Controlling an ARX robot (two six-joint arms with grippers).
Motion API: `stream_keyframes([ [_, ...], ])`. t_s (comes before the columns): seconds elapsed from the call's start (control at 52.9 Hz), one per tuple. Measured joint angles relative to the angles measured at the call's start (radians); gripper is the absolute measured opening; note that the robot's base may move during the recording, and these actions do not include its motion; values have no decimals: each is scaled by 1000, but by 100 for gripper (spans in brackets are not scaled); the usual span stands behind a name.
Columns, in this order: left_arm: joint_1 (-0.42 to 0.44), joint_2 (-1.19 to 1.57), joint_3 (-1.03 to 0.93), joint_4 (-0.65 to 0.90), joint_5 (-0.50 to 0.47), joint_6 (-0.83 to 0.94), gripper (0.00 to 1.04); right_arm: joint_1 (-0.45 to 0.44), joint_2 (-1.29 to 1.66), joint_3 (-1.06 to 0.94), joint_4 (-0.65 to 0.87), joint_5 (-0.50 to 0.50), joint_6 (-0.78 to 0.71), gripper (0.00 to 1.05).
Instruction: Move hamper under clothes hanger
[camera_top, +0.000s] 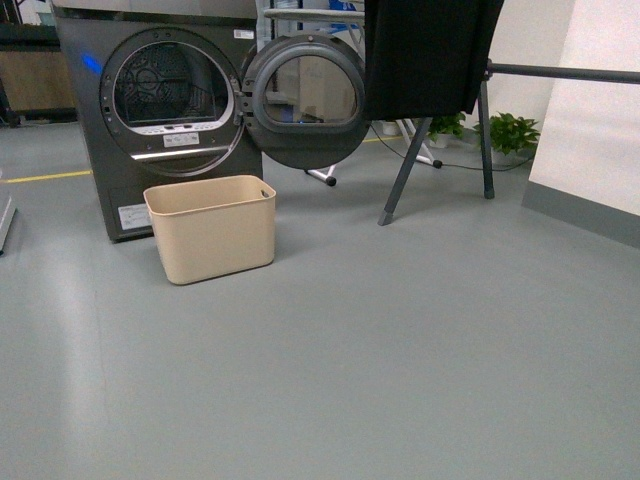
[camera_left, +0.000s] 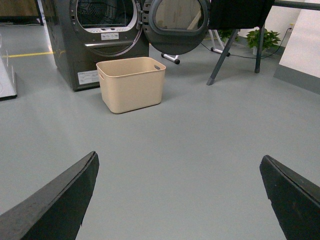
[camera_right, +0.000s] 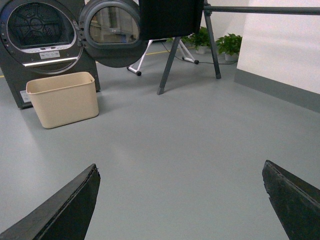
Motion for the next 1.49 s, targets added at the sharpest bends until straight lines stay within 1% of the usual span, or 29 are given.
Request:
stream_keyframes([
  [1.495, 0, 0, 0, 0, 1, 0, 98, 0, 0, 0, 0, 1, 0, 97],
])
